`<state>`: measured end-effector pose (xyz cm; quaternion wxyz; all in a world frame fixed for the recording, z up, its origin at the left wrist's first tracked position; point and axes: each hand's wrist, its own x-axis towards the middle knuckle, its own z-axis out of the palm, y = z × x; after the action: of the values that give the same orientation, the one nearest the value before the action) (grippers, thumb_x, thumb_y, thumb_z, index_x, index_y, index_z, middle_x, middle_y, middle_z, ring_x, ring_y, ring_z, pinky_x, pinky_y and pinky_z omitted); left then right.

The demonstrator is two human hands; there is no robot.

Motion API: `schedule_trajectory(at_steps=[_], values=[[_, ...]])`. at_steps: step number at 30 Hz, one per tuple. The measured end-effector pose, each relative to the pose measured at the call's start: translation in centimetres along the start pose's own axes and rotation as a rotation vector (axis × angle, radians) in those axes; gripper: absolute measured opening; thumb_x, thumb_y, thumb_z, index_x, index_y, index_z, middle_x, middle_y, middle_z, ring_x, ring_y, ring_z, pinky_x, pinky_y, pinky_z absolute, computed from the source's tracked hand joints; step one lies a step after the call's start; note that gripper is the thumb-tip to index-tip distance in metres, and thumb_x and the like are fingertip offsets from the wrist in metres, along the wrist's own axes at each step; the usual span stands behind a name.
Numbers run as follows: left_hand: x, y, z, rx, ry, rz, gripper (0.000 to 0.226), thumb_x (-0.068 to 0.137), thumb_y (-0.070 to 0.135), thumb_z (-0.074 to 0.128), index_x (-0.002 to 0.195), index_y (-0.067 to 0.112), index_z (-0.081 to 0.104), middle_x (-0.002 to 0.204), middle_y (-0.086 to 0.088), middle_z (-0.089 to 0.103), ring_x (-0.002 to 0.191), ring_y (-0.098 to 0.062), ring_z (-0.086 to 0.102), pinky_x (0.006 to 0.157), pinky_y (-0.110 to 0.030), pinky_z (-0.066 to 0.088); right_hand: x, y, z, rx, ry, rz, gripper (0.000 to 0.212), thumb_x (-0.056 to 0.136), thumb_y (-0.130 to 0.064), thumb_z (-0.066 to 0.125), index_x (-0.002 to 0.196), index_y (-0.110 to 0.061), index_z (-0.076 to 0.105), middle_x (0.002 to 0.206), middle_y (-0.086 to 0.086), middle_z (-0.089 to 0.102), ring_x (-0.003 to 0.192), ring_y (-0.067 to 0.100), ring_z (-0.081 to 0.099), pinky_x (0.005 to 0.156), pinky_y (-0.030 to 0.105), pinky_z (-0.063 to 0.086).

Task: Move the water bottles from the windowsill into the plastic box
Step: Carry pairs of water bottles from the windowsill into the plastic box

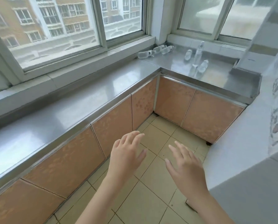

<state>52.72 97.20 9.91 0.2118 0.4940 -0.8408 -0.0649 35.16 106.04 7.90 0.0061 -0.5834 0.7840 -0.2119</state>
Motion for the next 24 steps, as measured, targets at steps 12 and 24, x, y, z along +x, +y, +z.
schedule_trajectory(at_steps=[12, 24], values=[[23.8, 1.5, 10.4, -0.056, -0.075, 0.085, 0.048, 0.094, 0.044, 0.057, 0.139, 0.026, 0.055, 0.147, 0.011, 0.049, 0.136, -0.012, 0.045, 0.103, -0.031, 0.035, 22.3, 9.0, 2.3, -0.016, 0.033, 0.112, 0.045, 0.083, -0.026, 0.069, 0.125, -0.015, 0.062, 0.136, 0.006, 0.056, 0.124, 0.026, 0.052, 0.103, 0.046, 0.04], [44.1, 4.3, 17.7, -0.091, -0.096, 0.102, 0.045, 0.089, 0.042, 0.065, 0.132, 0.026, 0.061, 0.138, 0.01, 0.058, 0.129, -0.013, 0.053, 0.1, -0.033, 0.041, 41.7, 17.7, 3.3, -0.038, -0.011, 0.154, 0.044, 0.085, -0.028, 0.065, 0.128, -0.018, 0.06, 0.14, 0.002, 0.052, 0.129, 0.021, 0.047, 0.106, 0.045, 0.037]])
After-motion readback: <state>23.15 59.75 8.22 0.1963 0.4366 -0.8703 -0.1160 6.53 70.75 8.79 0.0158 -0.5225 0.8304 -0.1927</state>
